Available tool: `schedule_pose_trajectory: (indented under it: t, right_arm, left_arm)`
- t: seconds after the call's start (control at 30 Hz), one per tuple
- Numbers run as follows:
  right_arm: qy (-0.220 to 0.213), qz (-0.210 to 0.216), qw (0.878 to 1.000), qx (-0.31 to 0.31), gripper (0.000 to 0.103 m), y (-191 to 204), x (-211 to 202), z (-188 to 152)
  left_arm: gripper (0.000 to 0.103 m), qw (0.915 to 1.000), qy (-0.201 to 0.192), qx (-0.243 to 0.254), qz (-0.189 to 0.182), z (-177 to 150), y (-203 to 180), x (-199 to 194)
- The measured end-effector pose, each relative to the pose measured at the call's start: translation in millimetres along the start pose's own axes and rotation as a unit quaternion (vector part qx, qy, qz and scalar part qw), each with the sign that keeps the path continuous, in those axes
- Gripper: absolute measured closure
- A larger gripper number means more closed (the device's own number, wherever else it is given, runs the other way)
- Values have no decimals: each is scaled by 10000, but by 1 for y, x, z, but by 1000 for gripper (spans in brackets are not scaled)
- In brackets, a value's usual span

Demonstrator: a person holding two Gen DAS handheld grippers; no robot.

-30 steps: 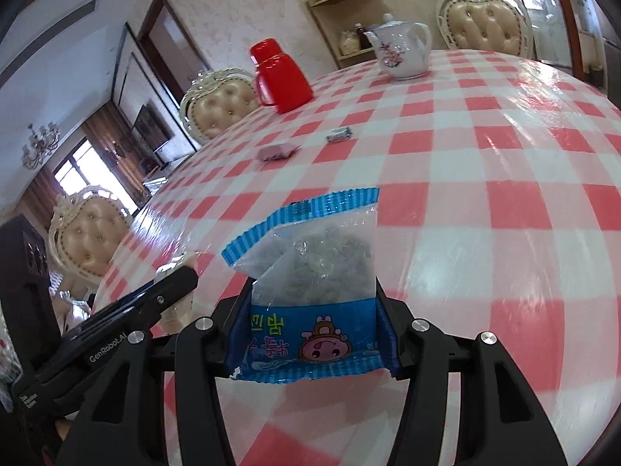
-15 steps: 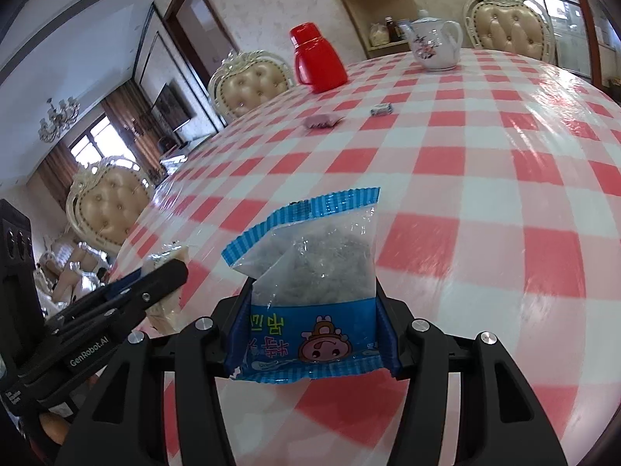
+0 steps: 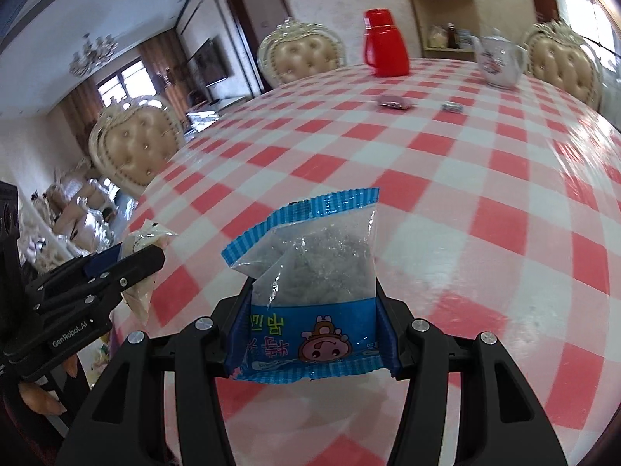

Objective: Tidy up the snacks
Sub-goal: 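Lift the pastry packet and candy bag up from the table, then carry both held snacks over the purple-rimmed bin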

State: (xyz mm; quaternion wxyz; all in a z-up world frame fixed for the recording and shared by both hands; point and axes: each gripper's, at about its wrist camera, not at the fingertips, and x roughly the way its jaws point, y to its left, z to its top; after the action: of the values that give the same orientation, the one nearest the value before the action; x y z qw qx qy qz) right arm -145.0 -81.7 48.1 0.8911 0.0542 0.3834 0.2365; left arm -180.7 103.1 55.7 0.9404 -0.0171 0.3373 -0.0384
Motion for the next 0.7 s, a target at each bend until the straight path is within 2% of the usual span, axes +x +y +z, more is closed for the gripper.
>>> schedule_pose_trajectory:
  t: [0.37,0.7]
  right_arm:
    - [228,381,9958,-796,50,77,7,-9]
    - [492,808,9803,-1735,50,161,21,-25]
  left_arm:
    - [57,9991,-16,-240,356,-15,54,-25]
    - [60,9957,-35,-224,900,-16,100,-44]
